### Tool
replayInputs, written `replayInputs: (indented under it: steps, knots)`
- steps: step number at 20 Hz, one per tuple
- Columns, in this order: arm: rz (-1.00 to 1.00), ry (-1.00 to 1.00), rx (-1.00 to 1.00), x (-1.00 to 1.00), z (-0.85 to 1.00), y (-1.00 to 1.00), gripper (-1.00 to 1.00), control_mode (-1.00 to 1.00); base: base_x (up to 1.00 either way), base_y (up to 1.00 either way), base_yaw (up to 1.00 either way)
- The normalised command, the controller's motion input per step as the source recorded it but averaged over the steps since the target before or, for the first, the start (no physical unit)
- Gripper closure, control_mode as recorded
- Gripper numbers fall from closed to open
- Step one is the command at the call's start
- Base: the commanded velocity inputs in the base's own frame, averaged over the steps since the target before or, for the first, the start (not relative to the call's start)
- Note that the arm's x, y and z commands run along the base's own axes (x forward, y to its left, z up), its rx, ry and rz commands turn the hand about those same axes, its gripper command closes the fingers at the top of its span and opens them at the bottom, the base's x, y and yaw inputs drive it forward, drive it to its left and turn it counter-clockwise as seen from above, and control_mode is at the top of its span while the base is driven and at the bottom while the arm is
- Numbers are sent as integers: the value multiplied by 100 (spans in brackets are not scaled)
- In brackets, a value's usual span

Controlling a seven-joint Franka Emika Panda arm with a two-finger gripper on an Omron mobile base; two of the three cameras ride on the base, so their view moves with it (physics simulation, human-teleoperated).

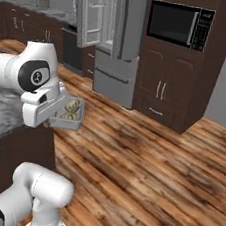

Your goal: Place two dumplings into each of the tupperware containers and then place the containers in the fridge.

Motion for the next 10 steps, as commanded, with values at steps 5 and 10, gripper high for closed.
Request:
replayInputs:
  steps: [5,10]
  knots:
    - [0,0,0,0,0,0,100,100,58,-100,50]
    - [0,0,0,0,0,0,100,100,66,-76,63]
